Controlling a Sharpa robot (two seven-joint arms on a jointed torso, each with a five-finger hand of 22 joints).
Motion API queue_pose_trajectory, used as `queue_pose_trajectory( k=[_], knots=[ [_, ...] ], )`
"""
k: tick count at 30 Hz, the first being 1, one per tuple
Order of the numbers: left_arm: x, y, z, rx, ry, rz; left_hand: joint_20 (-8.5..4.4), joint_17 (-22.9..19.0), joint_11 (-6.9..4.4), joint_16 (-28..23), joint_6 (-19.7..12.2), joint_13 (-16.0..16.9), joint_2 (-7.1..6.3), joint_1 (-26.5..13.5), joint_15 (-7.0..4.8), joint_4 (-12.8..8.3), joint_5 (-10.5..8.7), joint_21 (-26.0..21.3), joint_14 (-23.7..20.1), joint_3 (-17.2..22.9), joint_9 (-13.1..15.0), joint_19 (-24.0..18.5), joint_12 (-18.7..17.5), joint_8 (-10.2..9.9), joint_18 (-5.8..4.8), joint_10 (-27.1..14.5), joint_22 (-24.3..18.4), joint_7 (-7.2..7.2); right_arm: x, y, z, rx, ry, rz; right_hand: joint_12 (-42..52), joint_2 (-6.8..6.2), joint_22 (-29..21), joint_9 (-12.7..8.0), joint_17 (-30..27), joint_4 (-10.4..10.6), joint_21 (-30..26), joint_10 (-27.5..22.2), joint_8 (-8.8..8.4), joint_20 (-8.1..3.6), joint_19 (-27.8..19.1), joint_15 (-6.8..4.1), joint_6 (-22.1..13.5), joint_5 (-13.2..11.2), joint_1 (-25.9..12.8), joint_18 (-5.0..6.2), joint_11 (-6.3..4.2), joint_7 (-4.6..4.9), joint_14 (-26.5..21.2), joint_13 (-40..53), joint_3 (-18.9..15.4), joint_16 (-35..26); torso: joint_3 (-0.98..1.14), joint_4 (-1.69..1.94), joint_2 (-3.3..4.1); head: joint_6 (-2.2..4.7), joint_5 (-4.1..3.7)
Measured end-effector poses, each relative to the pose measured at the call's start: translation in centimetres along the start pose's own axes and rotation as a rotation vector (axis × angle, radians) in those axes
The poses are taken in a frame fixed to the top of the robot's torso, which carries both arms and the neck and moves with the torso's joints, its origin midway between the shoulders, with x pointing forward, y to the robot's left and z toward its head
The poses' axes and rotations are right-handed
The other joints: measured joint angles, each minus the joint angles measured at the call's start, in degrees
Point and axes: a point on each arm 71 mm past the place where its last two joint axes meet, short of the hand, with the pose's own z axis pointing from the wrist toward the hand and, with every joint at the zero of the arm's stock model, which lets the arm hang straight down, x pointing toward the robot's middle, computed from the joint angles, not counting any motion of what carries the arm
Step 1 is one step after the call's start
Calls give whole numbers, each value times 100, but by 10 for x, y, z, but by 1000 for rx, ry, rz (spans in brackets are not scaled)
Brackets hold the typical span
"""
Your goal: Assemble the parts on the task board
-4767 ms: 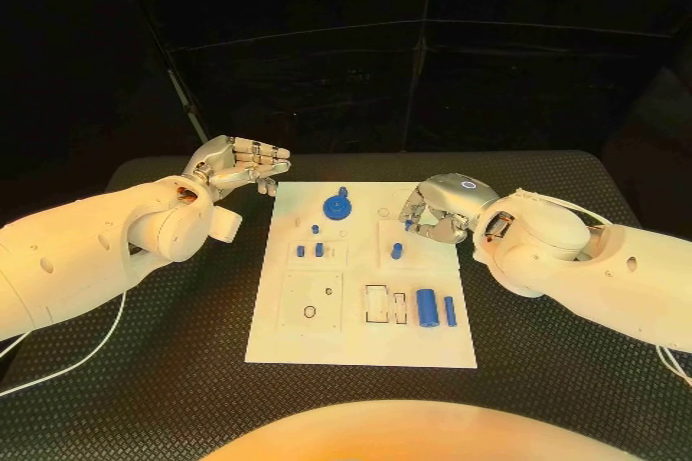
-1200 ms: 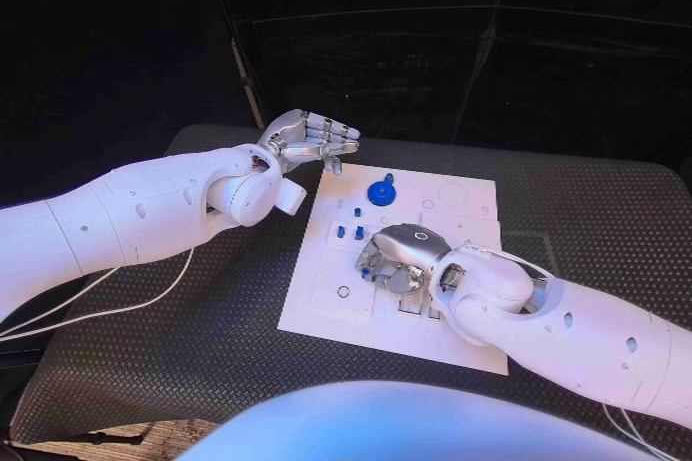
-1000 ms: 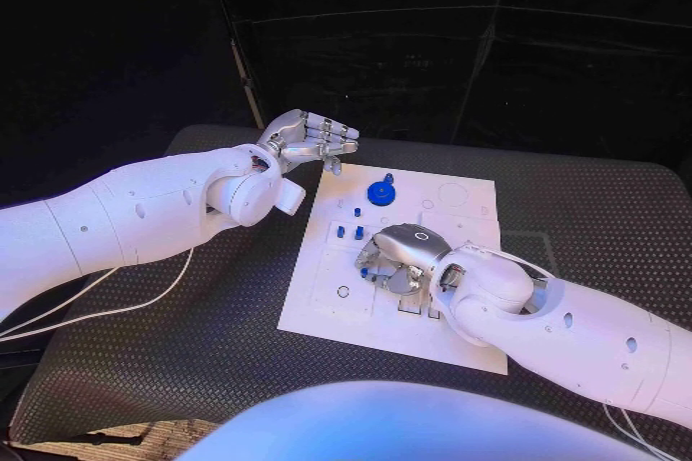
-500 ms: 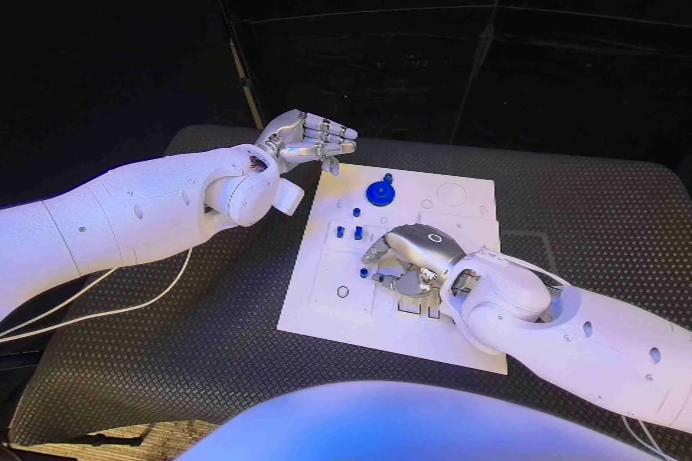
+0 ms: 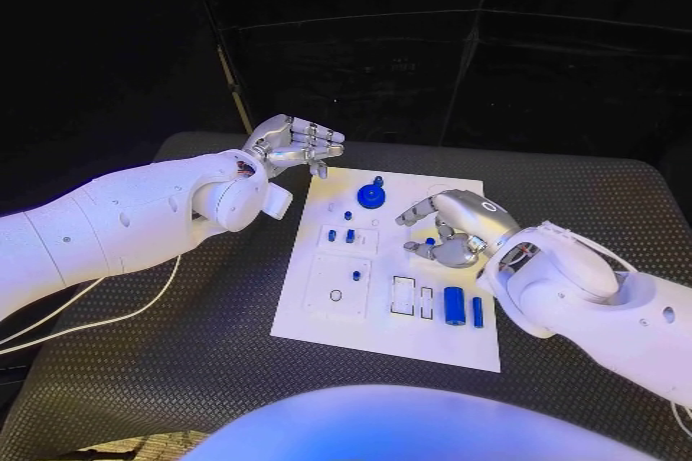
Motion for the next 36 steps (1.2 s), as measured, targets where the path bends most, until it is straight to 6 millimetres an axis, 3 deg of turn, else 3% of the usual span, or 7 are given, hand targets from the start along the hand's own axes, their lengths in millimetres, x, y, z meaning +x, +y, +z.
queue_pose_trajectory(
  k=[6,14,22,25,33,36],
  knots=[
    [0,0,0,-1,1,0,0,-3,0,0,0,0,-1,-1,0,0,0,0,0,0,0,0,0,0,0,0,0,0,-10,-23,-6,90,32,-28,143,1,-74,3,-58,24,-79,-171,0,0,0,0,-169,0,1,0,-8,-88,0,13,-431,-30,-2,0,-6,36,-43],
    [0,0,0,-1,2,-1,0,-3,0,0,0,0,-1,-1,0,0,0,0,0,0,0,0,0,0,0,0,0,0,-6,-37,-6,166,125,-60,334,103,-145,19,-116,61,-122,-245,0,0,0,0,-169,0,103,0,-1,-88,0,19,-768,-52,1,0,4,56,-61],
    [0,0,0,-2,5,-1,0,-3,0,0,0,0,-1,-1,0,0,0,0,0,0,0,0,0,0,0,0,0,0,0,-37,-2,186,180,-77,495,244,-148,32,-141,60,-144,-243,37,0,0,0,-96,0,211,0,-3,-44,0,18,-813,-79,-1,9,7,39,-73],
    [0,1,0,-2,5,-1,0,-2,0,0,0,0,-1,-1,0,0,0,0,0,0,1,0,0,0,0,0,0,0,2,-36,0,185,193,-80,567,304,-142,32,-130,60,-144,-168,61,-22,22,0,-25,0,245,0,-74,-29,0,18,-813,-79,-1,9,8,34,-64],
    [0,1,0,-2,5,-1,0,-2,0,0,0,0,-1,-1,0,0,0,0,0,0,1,0,0,0,0,0,0,0,6,-34,4,178,206,-81,699,433,-63,36,-63,125,-142,183,87,-78,79,0,133,-1,312,0,-114,-54,0,10,-743,-79,-1,5,8,22,-50],
    [0,1,1,-3,6,-2,0,-2,0,0,0,0,-1,-1,0,0,0,0,0,0,1,0,0,0,0,0,1,0,7,-34,6,176,209,-81,746,477,-6,36,-20,136,-98,409,87,-105,106,-46,224,-15,356,0,-150,-84,2,6,-629,-47,-1,3,8,17,-50]
  ],
)
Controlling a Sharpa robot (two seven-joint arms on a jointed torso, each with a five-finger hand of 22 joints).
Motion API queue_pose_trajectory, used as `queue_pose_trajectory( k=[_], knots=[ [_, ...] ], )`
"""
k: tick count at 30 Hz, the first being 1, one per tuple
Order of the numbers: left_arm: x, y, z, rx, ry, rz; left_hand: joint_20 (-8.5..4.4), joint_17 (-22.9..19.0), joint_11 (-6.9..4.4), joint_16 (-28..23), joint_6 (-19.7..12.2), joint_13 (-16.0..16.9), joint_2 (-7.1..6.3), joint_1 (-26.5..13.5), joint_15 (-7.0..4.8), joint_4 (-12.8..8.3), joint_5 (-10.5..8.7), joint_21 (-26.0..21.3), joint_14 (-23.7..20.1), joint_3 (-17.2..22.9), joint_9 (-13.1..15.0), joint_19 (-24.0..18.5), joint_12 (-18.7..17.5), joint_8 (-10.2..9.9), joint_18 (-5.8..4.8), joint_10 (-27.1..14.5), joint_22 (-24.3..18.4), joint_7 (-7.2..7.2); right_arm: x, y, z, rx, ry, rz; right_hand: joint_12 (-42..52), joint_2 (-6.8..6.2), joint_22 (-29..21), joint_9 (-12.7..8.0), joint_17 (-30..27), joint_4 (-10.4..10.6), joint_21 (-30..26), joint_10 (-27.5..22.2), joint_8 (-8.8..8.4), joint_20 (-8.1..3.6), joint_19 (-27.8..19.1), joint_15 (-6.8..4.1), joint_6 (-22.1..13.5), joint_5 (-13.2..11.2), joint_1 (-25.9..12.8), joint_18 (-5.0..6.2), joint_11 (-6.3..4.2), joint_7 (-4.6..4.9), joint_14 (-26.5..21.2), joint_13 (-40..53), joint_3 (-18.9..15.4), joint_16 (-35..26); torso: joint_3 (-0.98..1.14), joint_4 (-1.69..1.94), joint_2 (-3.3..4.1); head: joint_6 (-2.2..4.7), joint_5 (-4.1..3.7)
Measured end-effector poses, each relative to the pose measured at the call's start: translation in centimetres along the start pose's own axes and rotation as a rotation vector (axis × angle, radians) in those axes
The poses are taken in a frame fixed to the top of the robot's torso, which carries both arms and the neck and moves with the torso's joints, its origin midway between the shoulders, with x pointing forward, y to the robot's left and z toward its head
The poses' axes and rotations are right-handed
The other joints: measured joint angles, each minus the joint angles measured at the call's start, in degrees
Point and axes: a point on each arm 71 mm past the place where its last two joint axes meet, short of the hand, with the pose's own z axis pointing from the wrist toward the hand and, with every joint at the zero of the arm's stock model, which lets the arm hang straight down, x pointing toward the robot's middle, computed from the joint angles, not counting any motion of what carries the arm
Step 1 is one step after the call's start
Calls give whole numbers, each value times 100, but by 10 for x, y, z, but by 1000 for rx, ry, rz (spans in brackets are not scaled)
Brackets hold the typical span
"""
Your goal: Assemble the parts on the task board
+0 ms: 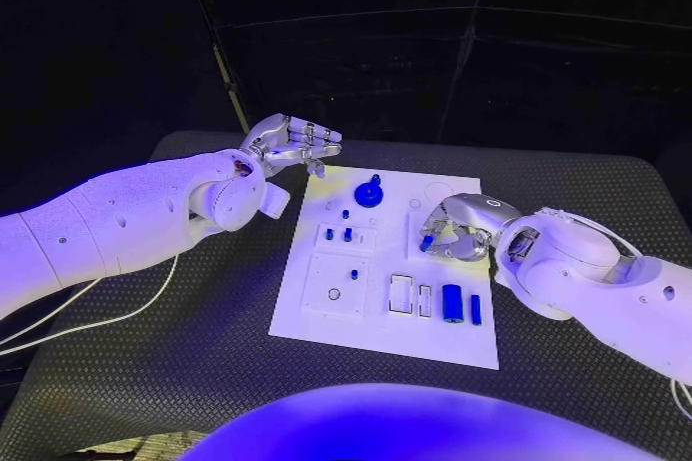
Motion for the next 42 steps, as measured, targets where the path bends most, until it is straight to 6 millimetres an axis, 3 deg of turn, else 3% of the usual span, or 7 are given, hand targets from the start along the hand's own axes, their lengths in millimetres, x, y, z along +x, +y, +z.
queue_pose_trajectory(
  k=[7,15,23,29,42],
  knots=[
    [0,0,0,0,1,0,0,0,0,0,0,0,0,0,0,0,0,0,0,0,0,0,0,0,0,0,0,0,2,-1,3,1,9,-2,10,53,108,2,74,24,61,357,50,-59,59,-50,182,-60,54,-1,-75,-24,9,0,194,34,0,0,0,-14,0],
    [0,0,0,-1,2,0,0,1,0,0,0,0,0,0,0,0,0,0,0,0,0,0,0,0,0,0,0,0,3,-1,6,3,13,-1,-106,189,185,12,138,-52,128,528,95,-79,122,-70,412,-361,192,-1,-87,2,-12,1,525,90,1,-1,-1,-27,-6],
    [0,0,0,-2,2,0,0,-9,0,0,0,0,0,0,0,0,0,0,0,0,0,0,0,0,0,-42,-1,0,3,0,7,5,9,0,-170,193,209,1,137,-17,150,619,90,-79,122,-70,519,-445,196,-1,-96,-14,-12,1,648,90,1,-1,-4,-35,-18],
    [-1,0,0,-4,1,0,0,-10,0,0,0,0,0,0,0,0,0,0,0,0,0,0,0,0,0,-42,-4,0,1,1,3,0,-10,12,-207,150,241,5,159,63,174,735,112,-79,122,-90,581,-509,-17,-1,-125,-54,8,3,683,114,1,-7,-10,-36,-19],
    [-2,1,0,-9,1,0,0,-9,0,0,0,0,0,0,0,-16,0,0,0,-16,1,0,0,0,0,-42,-4,0,-11,14,-14,-43,-80,145,-235,141,293,9,202,106,198,803,109,-99,142,-110,652,-545,-54,-1,-137,-84,-12,10,695,137,-3,0,-18,14,-43]
  ],
)
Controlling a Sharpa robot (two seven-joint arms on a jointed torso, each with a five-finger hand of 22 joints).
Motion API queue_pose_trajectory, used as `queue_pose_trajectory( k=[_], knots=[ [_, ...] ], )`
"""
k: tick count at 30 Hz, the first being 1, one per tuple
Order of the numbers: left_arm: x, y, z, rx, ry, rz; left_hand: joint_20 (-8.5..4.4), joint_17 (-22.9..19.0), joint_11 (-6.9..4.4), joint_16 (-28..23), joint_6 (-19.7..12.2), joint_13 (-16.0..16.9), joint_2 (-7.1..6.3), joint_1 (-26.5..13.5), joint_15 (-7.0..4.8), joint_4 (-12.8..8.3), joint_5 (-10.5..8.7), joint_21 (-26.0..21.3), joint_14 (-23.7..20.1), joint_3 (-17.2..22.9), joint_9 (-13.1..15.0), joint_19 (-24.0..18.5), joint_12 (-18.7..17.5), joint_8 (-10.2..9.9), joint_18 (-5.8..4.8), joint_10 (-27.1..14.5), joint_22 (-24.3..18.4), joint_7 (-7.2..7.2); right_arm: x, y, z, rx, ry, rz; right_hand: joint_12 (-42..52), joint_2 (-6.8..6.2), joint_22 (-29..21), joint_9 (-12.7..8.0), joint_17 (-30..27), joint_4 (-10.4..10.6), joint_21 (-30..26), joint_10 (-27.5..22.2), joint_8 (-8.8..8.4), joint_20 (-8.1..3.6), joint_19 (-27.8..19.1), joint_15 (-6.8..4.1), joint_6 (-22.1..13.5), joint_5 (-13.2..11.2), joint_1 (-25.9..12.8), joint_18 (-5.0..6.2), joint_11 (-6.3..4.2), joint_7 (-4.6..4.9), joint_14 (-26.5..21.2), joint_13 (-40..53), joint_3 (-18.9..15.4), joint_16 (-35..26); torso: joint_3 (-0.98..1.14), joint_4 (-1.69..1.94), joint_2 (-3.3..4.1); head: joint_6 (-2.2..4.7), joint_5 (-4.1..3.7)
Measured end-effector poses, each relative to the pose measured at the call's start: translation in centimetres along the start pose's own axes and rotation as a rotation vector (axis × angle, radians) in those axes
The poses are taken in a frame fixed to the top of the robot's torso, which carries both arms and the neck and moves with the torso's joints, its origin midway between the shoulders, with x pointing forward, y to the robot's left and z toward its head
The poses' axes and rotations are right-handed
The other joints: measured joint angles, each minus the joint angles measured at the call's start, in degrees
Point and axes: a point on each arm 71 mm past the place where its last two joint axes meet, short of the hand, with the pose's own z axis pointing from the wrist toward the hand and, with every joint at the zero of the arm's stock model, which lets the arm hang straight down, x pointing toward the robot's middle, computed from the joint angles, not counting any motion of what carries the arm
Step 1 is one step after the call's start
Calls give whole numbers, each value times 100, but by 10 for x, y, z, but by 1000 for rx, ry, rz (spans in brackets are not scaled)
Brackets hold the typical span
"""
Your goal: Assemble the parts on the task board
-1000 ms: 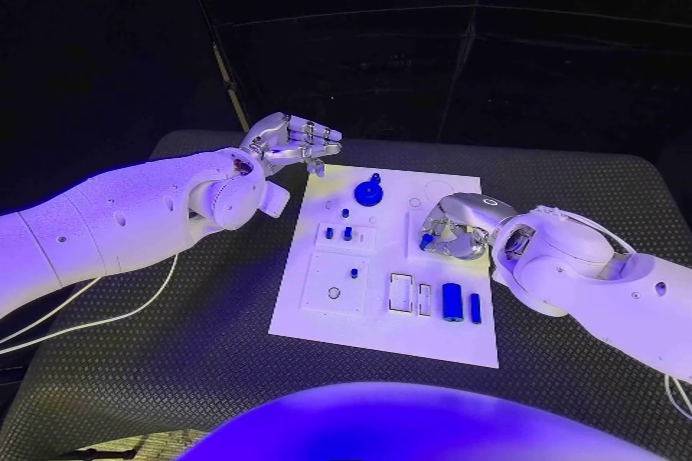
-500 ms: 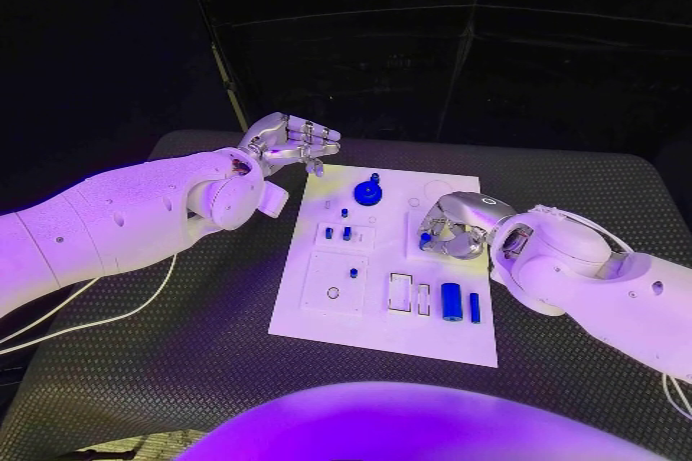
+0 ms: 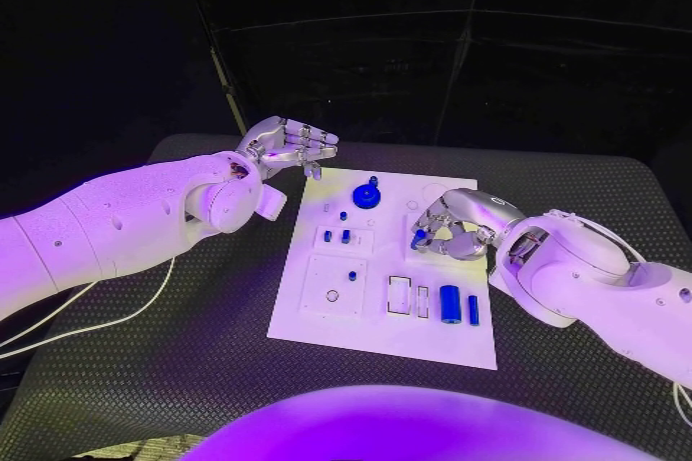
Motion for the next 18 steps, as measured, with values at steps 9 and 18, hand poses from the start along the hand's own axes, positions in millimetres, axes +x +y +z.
queue_pose_trajectory(
  k=[9,18],
  knots=[
    [0,0,0,-2,1,0,0,0,0,0,0,0,0,0,0,0,0,0,0,0,0,0,22,0,0,0,0,0,2,26,4,-65,-14,105,-22,-23,25,4,22,15,23,5,20,-20,20,0,1,0,-22,0,-5,-2,0,0,15,0,-6,7,13,-4,52],
    [4,0,2,-1,9,-4,0,1,0,0,0,0,0,0,0,0,0,0,0,0,0,0,22,0,0,0,1,0,27,74,23,-203,14,158,-45,-23,34,-2,29,16,23,21,18,-20,20,0,38,-2,-22,0,-21,-6,0,-1,15,-1,-5,14,20,-63,158]
  ],
)
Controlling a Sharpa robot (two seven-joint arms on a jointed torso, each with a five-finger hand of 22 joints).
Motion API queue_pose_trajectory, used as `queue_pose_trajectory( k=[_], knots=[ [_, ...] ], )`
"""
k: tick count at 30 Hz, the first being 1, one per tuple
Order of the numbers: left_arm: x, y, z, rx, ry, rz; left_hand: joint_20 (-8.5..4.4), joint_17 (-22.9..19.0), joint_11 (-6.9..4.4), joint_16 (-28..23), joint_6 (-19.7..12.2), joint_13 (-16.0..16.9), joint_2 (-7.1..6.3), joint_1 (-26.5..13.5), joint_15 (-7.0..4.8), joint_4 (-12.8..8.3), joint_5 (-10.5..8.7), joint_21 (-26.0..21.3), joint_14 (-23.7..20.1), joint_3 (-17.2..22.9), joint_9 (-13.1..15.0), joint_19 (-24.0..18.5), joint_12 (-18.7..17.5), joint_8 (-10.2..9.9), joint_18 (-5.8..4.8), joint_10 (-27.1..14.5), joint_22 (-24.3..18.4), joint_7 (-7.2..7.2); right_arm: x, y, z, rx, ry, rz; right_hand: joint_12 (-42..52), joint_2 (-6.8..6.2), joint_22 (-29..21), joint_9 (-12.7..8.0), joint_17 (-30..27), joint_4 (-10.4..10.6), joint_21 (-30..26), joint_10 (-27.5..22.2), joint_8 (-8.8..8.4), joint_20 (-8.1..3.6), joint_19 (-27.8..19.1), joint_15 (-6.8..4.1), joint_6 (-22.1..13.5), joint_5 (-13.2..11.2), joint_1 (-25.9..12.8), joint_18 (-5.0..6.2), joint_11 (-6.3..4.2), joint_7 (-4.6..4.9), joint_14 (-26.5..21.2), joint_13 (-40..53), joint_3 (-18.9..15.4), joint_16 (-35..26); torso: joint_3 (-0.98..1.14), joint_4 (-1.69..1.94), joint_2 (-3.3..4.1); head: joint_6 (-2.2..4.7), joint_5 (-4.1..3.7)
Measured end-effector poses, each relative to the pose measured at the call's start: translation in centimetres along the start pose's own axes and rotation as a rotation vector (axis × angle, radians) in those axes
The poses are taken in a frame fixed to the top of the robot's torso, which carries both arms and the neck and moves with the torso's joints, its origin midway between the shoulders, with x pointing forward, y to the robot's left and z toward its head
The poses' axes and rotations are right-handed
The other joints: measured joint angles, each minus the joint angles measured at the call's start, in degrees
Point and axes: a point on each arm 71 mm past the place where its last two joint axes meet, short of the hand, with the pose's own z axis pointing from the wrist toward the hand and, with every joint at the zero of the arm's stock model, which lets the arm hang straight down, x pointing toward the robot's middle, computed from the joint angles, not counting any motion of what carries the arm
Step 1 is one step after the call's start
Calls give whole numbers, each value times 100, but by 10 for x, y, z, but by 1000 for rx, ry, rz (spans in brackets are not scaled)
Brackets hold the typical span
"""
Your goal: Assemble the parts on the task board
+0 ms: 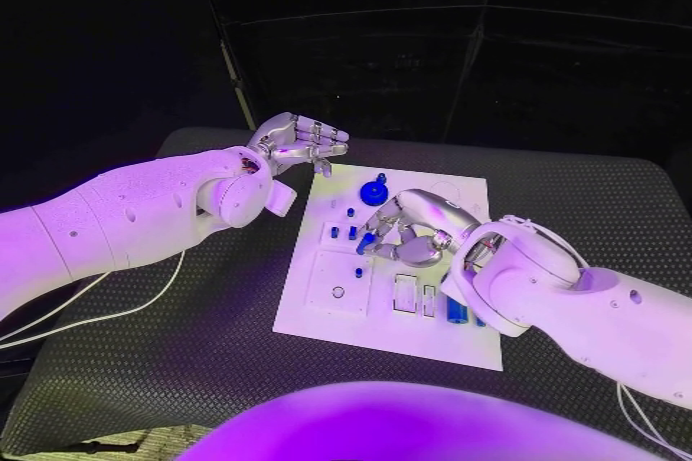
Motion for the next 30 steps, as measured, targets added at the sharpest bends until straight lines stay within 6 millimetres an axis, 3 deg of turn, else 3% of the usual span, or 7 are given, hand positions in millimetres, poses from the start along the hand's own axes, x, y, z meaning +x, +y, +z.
queue_pose_trajectory(
  k=[10,30],
  knots=[
    [4,0,2,1,8,-3,0,0,0,0,0,0,0,0,0,0,0,0,0,0,0,0,0,0,0,0,0,0,43,20,14,-94,73,-21,0,0,-4,2,-1,-17,0,0,-15,0,0,0,0,-11,0,0,0,0,0,0,16,20,3,-13,-1,-42,90],
    [5,0,3,0,13,-5,0,-9,21,0,0,0,0,0,0,0,0,0,0,0,0,0,0,0,0,-20,1,0,63,8,23,-102,143,-122,-45,-1,-18,2,-2,-39,0,-1,-15,0,0,0,-7,20,0,0,0,0,0,-1,37,19,8,-15,-5,-42,138]
  ],
)
